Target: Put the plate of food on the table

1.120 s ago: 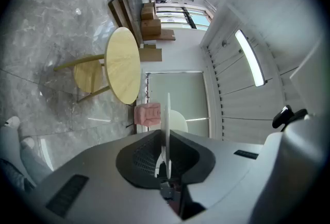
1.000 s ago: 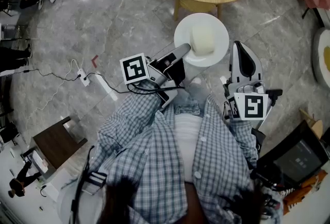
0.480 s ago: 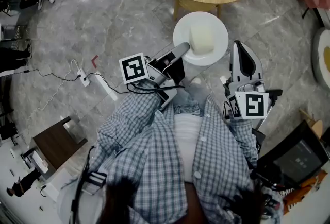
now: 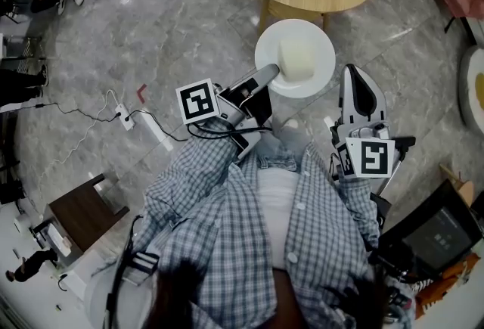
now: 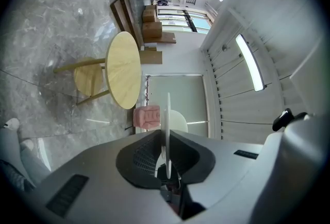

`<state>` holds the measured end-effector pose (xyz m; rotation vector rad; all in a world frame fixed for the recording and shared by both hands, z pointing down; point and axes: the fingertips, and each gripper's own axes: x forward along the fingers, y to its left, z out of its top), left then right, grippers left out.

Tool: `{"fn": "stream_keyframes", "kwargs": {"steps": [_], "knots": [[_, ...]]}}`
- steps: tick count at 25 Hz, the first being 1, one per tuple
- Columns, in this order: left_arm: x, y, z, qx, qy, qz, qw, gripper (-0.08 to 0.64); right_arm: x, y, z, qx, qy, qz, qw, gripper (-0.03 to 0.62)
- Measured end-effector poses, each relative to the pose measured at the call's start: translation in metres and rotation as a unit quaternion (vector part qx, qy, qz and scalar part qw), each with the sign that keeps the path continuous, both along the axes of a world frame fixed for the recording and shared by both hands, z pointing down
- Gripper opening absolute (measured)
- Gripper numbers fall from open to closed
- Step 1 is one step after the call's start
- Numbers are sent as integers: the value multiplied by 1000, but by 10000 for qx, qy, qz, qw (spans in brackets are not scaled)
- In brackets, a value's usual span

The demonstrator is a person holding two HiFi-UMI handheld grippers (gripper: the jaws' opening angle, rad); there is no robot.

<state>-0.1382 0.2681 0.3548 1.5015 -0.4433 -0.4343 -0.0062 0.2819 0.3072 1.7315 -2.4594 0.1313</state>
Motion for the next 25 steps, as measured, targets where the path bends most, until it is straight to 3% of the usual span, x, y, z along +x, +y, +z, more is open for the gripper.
{"fn": "stream_keyframes", "kwargs": {"steps": [4,9,25], "knots": [[-33,-17,8,-28,25,-9,10000,31,-32,-15,7,-24,54,22,10000,6],[-18,-10,11,-30,-77,35,10000,31,-12,-3,7,-10,47,145,9999,6],[-32,-17,11,94,-38,103,9999,31,-17,2,10,-78,231,374,9990,6]]}}
